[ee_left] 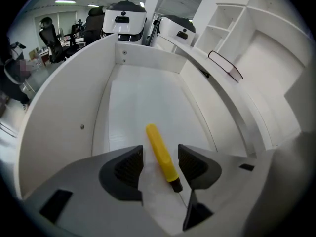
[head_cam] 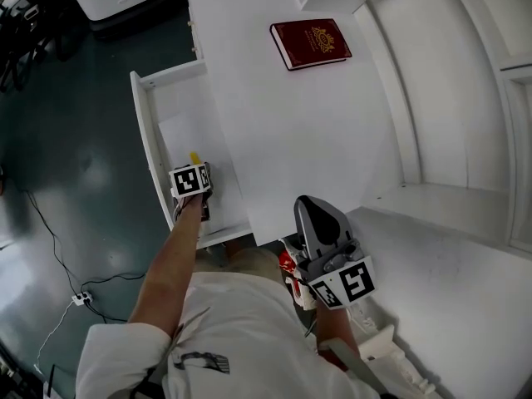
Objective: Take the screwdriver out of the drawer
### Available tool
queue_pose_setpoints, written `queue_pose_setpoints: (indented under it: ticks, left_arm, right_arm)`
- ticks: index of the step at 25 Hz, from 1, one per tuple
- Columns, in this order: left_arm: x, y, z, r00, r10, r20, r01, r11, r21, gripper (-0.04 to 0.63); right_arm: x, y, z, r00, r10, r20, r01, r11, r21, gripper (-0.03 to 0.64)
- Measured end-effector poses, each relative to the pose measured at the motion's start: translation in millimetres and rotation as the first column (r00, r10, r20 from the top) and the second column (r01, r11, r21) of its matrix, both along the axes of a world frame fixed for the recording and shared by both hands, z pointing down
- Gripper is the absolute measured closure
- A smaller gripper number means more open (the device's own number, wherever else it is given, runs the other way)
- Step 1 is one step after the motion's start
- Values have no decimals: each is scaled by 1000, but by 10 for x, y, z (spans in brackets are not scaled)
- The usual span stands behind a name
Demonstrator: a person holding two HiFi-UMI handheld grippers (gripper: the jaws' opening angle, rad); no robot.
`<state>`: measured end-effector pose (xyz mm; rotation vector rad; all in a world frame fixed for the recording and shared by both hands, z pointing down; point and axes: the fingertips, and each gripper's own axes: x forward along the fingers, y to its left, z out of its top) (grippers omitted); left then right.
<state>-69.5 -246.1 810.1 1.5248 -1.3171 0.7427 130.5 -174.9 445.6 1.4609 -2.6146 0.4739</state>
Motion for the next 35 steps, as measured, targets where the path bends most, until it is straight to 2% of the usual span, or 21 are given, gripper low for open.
queue_pose_setpoints:
  ticks: [6,10,12,15,23,29,35]
  left_arm:
    - [-37,-21,82,999,7,52,-6,1000,-12,426]
    - [-8,6,87,996,65,69,-64,998,-11,451]
    - [-14,0,83,995,80,61,-80,997,-2,461]
    - [-46,-15,55,997,68,37,-69,997,24,510]
    - [-111,-123,-326,996,66,-54,-57,987,152,515]
    - [-221,-257,-951,989,83,-121,-44,955,293,516]
    - [-420,-354,-1731,981,116,-154,-35,892,451,515]
  right_arm:
    - [102,81,40,1000,30,-2,-30,999,-13,607]
    - [138,151,61,999,45,-5,-46,999,-19,607]
    - [133,174,46,999,48,-5,-48,999,-16,607]
    - [127,210,26,999,51,-4,-51,999,-10,607]
    - [-25,227,-53,999,34,8,-34,999,18,607]
    - [-251,225,-214,1000,4,14,-5,998,70,607]
    - [-433,217,-356,1000,-17,17,15,992,122,607]
